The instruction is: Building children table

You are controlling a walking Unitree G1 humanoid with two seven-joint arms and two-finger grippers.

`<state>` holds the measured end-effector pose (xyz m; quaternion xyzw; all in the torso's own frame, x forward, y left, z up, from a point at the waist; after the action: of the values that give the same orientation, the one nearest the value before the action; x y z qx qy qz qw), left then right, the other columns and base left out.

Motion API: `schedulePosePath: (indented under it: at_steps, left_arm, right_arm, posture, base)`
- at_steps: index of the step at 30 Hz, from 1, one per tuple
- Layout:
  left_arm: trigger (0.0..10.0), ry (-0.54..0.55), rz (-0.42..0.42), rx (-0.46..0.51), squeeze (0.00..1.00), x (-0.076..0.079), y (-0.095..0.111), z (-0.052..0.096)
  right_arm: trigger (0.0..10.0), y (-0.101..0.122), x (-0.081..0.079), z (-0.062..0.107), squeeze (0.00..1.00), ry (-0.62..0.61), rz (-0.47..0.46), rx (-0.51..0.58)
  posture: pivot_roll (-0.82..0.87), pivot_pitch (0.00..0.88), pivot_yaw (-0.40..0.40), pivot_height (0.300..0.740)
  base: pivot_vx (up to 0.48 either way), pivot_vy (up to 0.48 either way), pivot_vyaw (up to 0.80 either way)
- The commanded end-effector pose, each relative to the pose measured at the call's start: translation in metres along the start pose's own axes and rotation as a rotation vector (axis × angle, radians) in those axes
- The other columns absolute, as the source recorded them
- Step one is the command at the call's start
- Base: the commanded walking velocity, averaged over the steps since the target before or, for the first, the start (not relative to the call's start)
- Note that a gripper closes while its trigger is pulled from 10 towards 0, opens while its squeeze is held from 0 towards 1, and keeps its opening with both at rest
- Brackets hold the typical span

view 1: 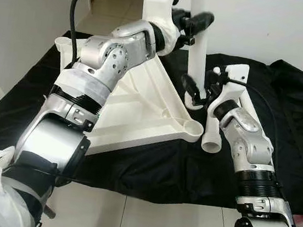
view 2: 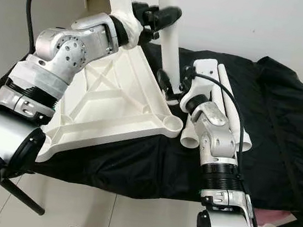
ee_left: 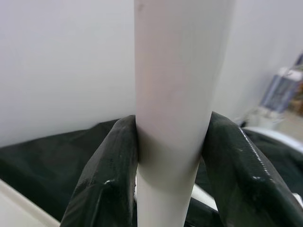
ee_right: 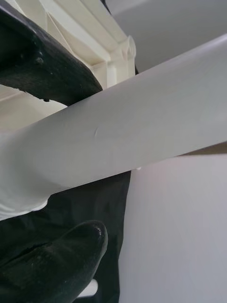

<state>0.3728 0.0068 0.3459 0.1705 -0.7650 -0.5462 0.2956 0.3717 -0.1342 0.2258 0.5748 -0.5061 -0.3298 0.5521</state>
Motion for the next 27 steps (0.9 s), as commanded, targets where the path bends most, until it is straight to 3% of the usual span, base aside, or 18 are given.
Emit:
schedulePosePath:
  at_steps: [1, 9, 14, 27]
  left_arm:
    - [10.0, 0.082, -0.066, 0.046, 0.0, -0.002, 0.009, -0.005]
    - [10.0, 0.113, -0.061, 0.09, 0.0, 0.003, 0.007, -0.014]
    - [10.0, 0.117, -0.049, 0.105, 0.0, 0.013, -0.001, -0.02]
    - [10.0, 0.081, -0.059, 0.107, 0.0, 0.027, -0.005, -0.028]
  right_arm:
    - [10.0, -0.001, 0.002, -0.004, 0.0, -0.08, 0.017, -0.009]
    - [10.0, 0.001, -0.003, -0.011, 0.0, -0.197, 0.11, -0.004]
    - [10.0, 0.0, -0.003, -0.014, 0.0, -0.311, 0.238, -0.003]
    - [10.0, -0.004, -0.005, -0.021, 0.0, -0.354, 0.336, -0.004]
  posture:
    - [-0.08, 0.0, 0.041, 0.74]
    - [-0.08, 0.0, 0.035, 0.74]
    - [-0.07, 0.0, 0.027, 0.74]
    - [-0.07, 0.0, 0.021, 0.74]
  base:
    - [0.0, 0.0, 0.0]
    - [0.0, 0.0, 0.0]
    - [0.0, 0.0, 0.0]
    - [0.0, 0.0, 0.0]
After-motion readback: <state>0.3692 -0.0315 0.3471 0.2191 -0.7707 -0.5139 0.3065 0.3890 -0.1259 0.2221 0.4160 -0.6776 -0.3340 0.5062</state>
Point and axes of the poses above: a point about 5 cm out from each wrist's last joint towards the gripper, its own z axis pointing back from the gripper into the wrist, its own y axis along the axis of the wrist's last joint, x = y × z, the point moved 1 cm from there along -z, pointing out of the wrist towards the gripper, and after that the axes turned 10 degrees about z, right-handed, at the moved point
